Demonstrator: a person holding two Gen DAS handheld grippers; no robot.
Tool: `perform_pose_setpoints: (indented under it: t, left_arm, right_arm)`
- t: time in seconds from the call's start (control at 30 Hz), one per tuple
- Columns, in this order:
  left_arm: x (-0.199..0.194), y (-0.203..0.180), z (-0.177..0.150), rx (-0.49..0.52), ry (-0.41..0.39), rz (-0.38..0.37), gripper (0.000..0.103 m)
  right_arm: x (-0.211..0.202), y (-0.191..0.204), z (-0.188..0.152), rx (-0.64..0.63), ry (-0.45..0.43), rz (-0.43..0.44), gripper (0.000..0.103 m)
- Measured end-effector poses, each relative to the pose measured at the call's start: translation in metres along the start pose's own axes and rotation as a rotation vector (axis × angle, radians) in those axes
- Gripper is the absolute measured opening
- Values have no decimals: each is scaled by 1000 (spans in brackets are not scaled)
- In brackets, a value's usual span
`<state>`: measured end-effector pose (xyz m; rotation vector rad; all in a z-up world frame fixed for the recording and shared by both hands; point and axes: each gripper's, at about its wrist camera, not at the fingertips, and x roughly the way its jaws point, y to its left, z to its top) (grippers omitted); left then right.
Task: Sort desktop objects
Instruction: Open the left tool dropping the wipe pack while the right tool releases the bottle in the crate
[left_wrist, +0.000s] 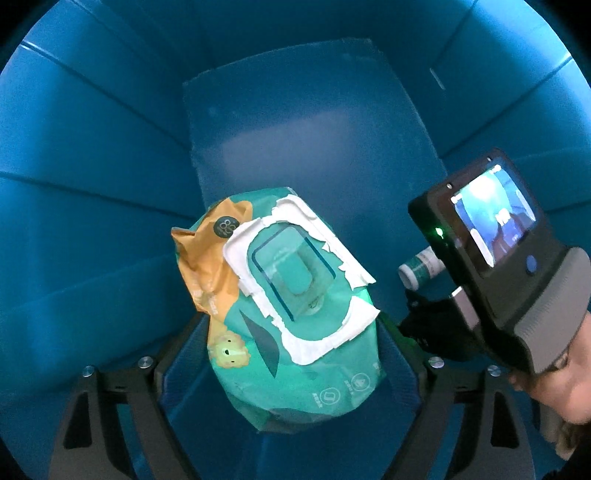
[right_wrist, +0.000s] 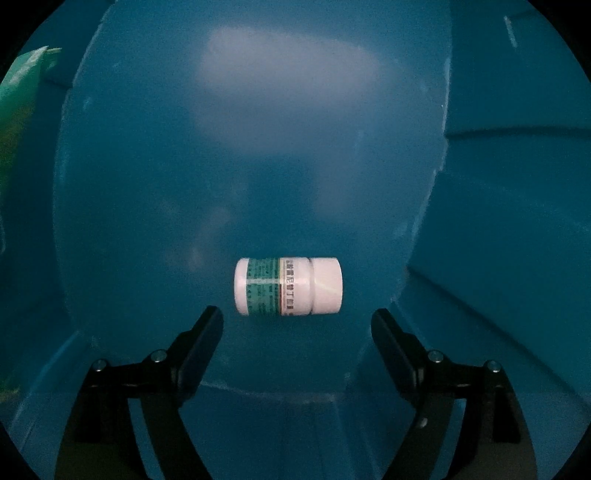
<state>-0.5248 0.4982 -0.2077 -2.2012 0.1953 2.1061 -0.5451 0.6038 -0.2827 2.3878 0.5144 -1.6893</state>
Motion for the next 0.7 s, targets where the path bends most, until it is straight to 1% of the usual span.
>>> perform_pose_setpoints:
  t: [0.03, 0.07, 0.13, 0.27, 0.37, 0.43, 0.5, 0.57, 0.7]
  left_arm:
    - [-2, -1, 2, 1, -3, -9, 88]
    - [-7, 0, 12, 0, -2, -21, 88]
    - [-9, 0, 12, -1, -1, -41, 89]
    - [-13, -3, 15, 10, -11, -28, 89]
    - [-17, 1, 15, 10, -27, -30, 89]
    - [-20, 5, 14, 8, -40, -35, 89]
    - [-23, 9, 13, 6, -52, -40, 89]
    - [-26, 13, 12, 4, -65, -44, 89]
    - [-33, 21, 10, 1, -92, -54, 89]
  right_arm:
    - [-4, -1, 0, -2, 3, -1, 82]
    - [-8, -2, 0, -5, 6, -3, 82]
    - [-11, -6, 6, -7, 4, -9, 82]
    - [-18, -8, -2, -5, 5, -6, 82]
    - [-21, -8, 2, -6, 6, -2, 83]
    - [-21, -8, -3, -6, 3, -2, 91]
    - [-16, -7, -6, -7, -5, -2, 92]
    - [-23, -8, -6, -8, -17, -11, 92]
    - [-49, -12, -19, 10, -51, -25, 92]
